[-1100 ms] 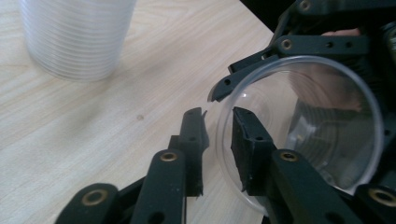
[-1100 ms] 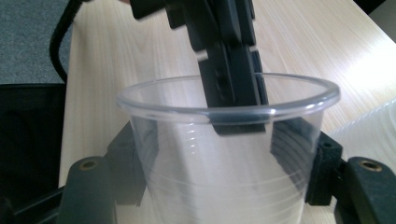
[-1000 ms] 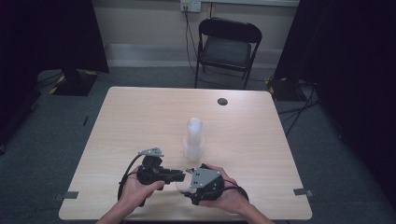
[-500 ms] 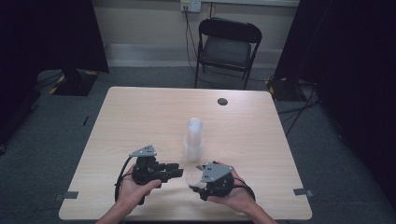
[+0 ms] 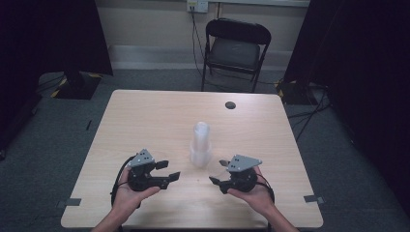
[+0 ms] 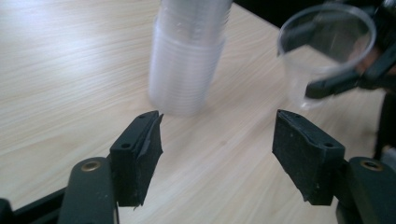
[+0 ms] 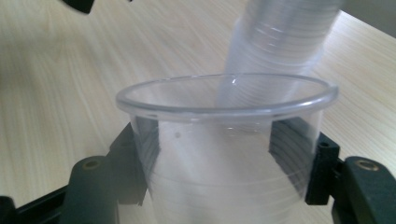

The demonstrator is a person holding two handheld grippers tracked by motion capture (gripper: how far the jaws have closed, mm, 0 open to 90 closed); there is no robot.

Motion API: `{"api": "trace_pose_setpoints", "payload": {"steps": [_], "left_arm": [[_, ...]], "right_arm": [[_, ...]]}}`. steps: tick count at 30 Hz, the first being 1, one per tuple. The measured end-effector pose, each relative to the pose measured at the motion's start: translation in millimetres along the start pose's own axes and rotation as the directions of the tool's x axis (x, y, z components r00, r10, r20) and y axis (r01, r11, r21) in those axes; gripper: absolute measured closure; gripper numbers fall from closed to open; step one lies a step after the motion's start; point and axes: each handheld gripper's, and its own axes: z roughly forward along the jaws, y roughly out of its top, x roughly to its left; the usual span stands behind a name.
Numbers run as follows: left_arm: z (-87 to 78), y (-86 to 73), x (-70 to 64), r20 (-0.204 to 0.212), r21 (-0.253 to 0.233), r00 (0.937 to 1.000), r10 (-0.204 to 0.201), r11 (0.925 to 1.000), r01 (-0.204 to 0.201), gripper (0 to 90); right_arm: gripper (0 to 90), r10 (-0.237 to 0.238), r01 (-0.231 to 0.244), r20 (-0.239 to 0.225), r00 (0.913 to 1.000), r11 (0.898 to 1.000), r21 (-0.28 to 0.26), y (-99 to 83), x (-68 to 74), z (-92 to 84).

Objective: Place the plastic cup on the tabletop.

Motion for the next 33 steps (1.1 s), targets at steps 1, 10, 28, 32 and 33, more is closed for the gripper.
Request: {"api": "trace_pose_setpoints", "payload": {"steps": [1, 10, 28, 32, 33], "left_arm": [[0.1, -0.9, 0.6, -0.017, -0.002, 0.9998, 0.008, 1.0, -0.008, 31.4], [0.1, -14.6, 5.7, -0.068, -0.036, 0.9975, 0.02, 0.9991, -0.022, 27.9], [-7.7, -27.0, 17.3, -0.101, -0.05, 0.9949, -0.002, 0.9987, -0.003, 28.0], [-7.4, -27.6, 18.2, -0.104, -0.033, 0.9945, 0.012, 0.9993, -0.015, 28.0], [-7.4, -27.7, 17.6, -0.103, -0.037, 0.9947, 0.008, 0.9992, -0.012, 28.0]], "right_arm": [[33.4, 0.013, -0.013, 0.004, 0.9999, 1.0, -0.005, -0.3, -3.3, 0.6], [33.6, 0.096, -0.093, 0.057, 0.9937, 0.994, -0.06, 3.7, -27.7, -3.2], [33.9, 0.225, -0.205, 0.145, 0.9636, 0.969, -0.138, 18.0, -77.7, 8.2], [34.1, 0.238, -0.214, 0.163, 0.9574, 0.965, -0.15, 23.5, -86.8, 11.3], [34.1, 0.243, -0.219, 0.165, 0.9557, 0.964, -0.151, 24.1, -88.3, 12.1]]}}
